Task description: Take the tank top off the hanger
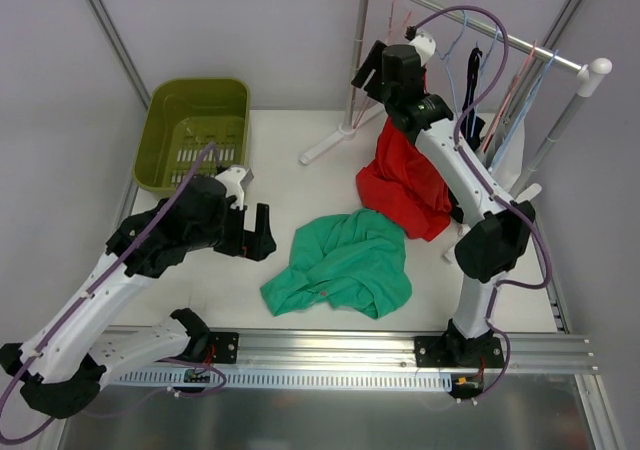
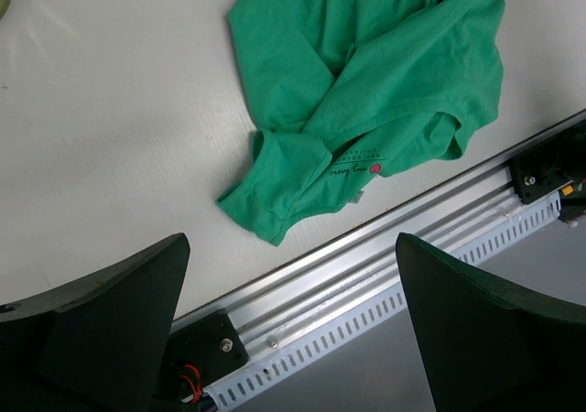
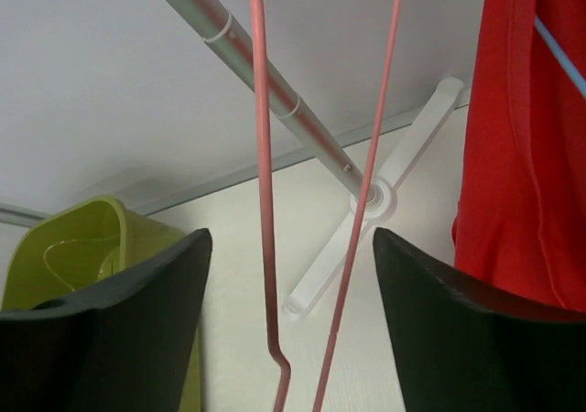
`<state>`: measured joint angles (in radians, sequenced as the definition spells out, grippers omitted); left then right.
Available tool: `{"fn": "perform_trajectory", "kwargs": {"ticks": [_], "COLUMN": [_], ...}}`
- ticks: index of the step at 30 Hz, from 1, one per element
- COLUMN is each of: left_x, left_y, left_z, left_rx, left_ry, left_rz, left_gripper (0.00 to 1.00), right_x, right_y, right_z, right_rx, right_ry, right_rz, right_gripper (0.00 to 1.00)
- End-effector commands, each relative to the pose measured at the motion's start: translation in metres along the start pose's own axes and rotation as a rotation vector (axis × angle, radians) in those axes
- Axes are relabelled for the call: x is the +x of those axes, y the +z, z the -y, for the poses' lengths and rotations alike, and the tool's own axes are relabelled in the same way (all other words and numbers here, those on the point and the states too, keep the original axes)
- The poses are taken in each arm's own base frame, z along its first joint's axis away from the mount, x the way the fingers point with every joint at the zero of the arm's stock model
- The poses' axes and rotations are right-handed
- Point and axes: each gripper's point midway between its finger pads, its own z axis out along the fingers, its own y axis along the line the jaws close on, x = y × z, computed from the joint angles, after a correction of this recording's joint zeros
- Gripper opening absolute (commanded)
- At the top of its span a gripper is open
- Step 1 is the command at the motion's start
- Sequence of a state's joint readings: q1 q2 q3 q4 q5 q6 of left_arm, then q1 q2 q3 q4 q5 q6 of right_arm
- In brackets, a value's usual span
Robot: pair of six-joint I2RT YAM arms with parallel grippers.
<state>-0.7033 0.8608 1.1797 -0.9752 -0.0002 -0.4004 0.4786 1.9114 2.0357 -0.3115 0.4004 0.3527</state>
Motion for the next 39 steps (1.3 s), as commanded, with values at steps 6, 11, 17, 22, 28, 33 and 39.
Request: {"fn": "perform_trajectory", "kwargs": {"ticks": [6,11,17,22,28,33,39], "left_x": [-0.039,-0.041,-0.038,-0.017,0.05,0.084,0.068], "left_y": [0.042,0.099,0.177,0.243,0.283,0.291,0.243], "left_z": [0.041,0.062,0.119,0.147,0.153,0.126,0.102], "left_rx": [0.101,0.083,0.073,0.103,0.051,-0.074,-0.131], "left_ry": [0.03,0.089,0.186,0.178,0.231,0.245,0.231], "left_rz": [-0.033,-0.128,-0.227,-0.323,-0.466,-0.5,-0.407], "left_gripper": [0.99,0.99,0.99,0.99,0.99,0.54,0.0], "right_x": [-0.055,-0.034,-0.018,-0.003,0.002,0.001,-0.01], "right_y": [-0.121,-0.191,-0.296,-0.348,-0.38,-0.388,-0.387], "right_z": [0.003,0.035,0.086,0.113,0.131,0.125,0.119], "right_rx": [-0.123,-0.186,-0.252,-0.281,-0.284,-0.328,-0.329], "right_ry": [0.031,0.011,-0.029,-0.017,-0.034,-0.031,-0.05], "right_rz": [0.044,-0.029,-0.061,-0.105,-0.129,-0.135,-0.115], "right_gripper": [1.0,0.99,1.0,0.99,1.0,1.0,0.99]}}
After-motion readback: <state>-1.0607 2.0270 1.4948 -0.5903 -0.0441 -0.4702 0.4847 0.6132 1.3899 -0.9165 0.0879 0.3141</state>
